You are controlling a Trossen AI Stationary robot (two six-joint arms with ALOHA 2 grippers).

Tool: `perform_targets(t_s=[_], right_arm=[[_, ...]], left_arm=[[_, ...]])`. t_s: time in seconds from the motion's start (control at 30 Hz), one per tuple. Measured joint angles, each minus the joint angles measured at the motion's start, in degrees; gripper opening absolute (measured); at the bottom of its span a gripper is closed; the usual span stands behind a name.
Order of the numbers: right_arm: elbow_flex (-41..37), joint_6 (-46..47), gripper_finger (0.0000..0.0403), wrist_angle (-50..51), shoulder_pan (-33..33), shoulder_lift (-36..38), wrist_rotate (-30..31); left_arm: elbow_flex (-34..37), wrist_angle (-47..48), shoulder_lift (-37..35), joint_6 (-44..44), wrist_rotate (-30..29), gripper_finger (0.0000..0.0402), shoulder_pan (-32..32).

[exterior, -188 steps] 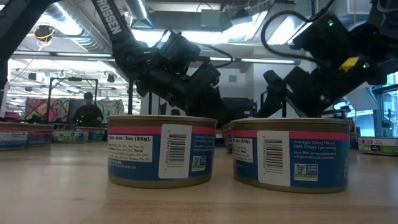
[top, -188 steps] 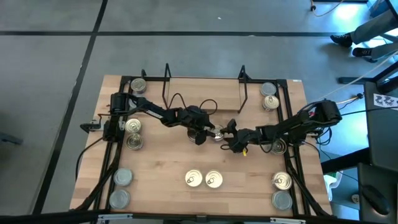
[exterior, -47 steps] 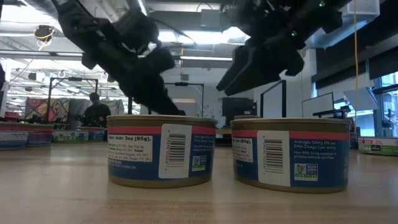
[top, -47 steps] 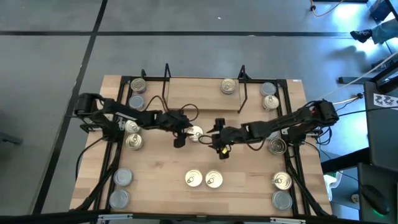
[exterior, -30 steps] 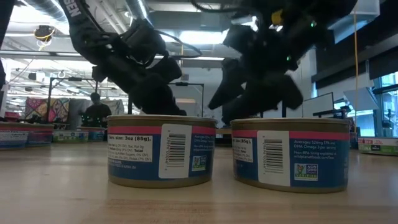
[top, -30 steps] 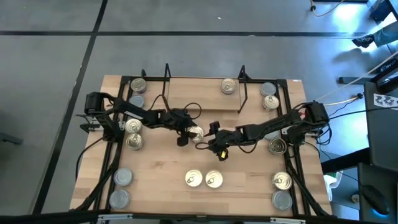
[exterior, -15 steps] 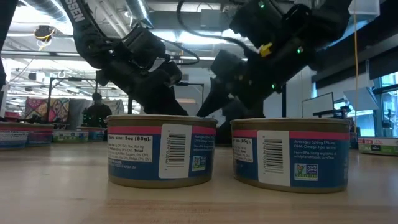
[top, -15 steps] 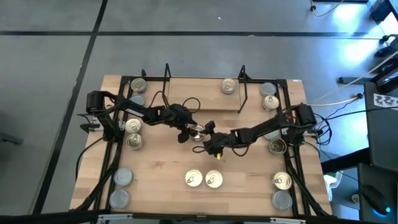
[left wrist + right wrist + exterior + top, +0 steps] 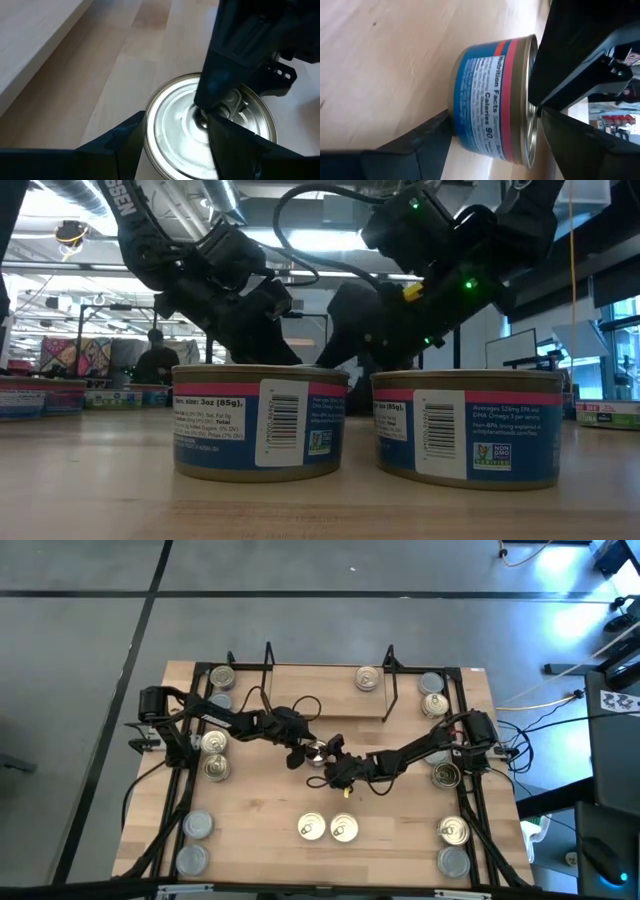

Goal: Stack canned seafood by type on shelf
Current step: Stack the blue and pink tuna can on top of the blue and pink tuna can on the shelf

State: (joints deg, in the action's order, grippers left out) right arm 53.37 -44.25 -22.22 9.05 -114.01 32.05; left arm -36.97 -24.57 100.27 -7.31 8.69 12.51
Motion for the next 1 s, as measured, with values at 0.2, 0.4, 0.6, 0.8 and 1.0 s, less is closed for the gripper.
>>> perform_targets(t_s=[0.2,0.4,0.6,0.8,1.0], right_arm=[[1.7,0.5,0.0273,0.6,-0.8,-0.5,0.2],[1.9,2.2,0.0203,1.8,-0.6,-0.5,1.1],[2.1,3.5,0.0203,5.5,0.9,0.6,2.8],[1.8,4.4,0.0200,13.1,6.2,5.6,4.5],[1.9,8.3,0.0200,22.0,10.2,12.6,7.9]], left_arm=[[0.1,0.1,0.0,-0.3,-0.1,0.0214,0.1],[0.1,0.1,-0.1,-0.6,-0.6,0.0214,0.1],[0.0,-0.6,-0.8,-2.0,-0.7,0.0214,-0.1],[0.5,2.3,-5.3,-1.3,0.0,0.0214,-1.5],[0.2,7.2,-10.5,1.4,-5.4,0.0214,-3.4]])
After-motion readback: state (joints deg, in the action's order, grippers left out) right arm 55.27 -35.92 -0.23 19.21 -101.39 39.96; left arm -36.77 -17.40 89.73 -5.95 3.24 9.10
